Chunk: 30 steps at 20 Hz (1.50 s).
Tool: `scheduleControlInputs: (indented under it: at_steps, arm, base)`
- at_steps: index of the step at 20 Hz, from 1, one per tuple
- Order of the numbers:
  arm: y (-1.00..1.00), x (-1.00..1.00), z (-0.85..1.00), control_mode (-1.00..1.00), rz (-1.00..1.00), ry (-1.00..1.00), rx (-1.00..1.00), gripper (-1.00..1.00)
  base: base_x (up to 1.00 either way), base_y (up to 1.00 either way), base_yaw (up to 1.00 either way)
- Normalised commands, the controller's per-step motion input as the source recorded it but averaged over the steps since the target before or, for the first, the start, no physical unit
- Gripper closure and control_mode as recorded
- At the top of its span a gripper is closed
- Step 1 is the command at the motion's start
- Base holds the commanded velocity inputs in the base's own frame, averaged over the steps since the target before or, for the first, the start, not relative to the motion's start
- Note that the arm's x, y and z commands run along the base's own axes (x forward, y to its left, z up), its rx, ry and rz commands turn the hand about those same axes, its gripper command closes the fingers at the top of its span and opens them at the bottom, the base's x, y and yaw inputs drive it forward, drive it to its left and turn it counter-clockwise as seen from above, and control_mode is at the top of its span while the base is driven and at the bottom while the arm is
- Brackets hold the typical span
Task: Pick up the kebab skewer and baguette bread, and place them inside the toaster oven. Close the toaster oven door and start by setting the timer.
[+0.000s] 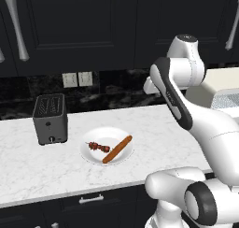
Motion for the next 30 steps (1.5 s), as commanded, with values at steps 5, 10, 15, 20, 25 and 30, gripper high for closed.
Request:
scheduleControlInputs:
  at_steps: [5,10,15,20,25,30]
  arm:
    - [0.0,0.0,0.0,1.0,0.0,0.0,0.0,-1.0]
    - [0.0,0.0,0.0,1.0,0.0,0.0,0.0,-1.0]
    - [0.0,0.0,0.0,1.0,0.0,0.0,0.0,-1.0]
    - [0.0,0.0,0.0,1.0,0.0,0.0,0.0,-1.0]
    - [0.0,0.0,0.0,1.0,0.0,0.0,0.0,-1.0]
    - [0.0,0.0,0.0,1.0,0.0,0.0,0.0,-1.0]
  base:
    - [0.0,0.0,0.0]
    - [0.0,0.0,0.0]
    - [0.0,0.0,0.0]
    - [0.0,0.0,0.0]
    - [0.0,-0.35,0.0]
    - [0.0,-0.82,0.0]
